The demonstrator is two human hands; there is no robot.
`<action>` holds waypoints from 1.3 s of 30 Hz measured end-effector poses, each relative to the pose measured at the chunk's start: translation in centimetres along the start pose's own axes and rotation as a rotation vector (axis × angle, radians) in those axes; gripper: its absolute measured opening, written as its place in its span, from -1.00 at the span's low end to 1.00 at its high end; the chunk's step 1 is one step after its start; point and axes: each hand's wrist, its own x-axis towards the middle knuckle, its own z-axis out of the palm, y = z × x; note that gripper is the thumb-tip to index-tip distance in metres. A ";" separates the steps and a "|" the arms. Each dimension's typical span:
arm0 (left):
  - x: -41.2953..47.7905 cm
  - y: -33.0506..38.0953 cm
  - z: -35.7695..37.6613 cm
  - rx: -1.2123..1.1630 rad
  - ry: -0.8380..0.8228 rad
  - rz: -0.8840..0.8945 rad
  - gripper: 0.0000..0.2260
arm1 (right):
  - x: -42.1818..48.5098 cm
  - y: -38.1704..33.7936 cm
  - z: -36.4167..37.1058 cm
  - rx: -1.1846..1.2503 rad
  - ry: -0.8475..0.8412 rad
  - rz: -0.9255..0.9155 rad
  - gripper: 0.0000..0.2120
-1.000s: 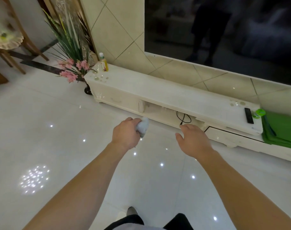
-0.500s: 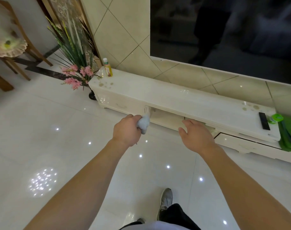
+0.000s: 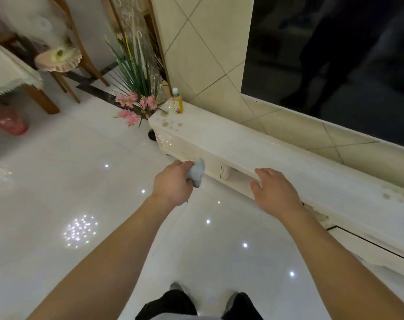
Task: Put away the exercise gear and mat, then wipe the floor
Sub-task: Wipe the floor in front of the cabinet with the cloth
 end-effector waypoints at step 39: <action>38.9 -10.7 -6.0 0.030 -0.064 0.167 -0.68 | 36.2 -10.1 0.0 -0.063 0.064 0.126 -0.54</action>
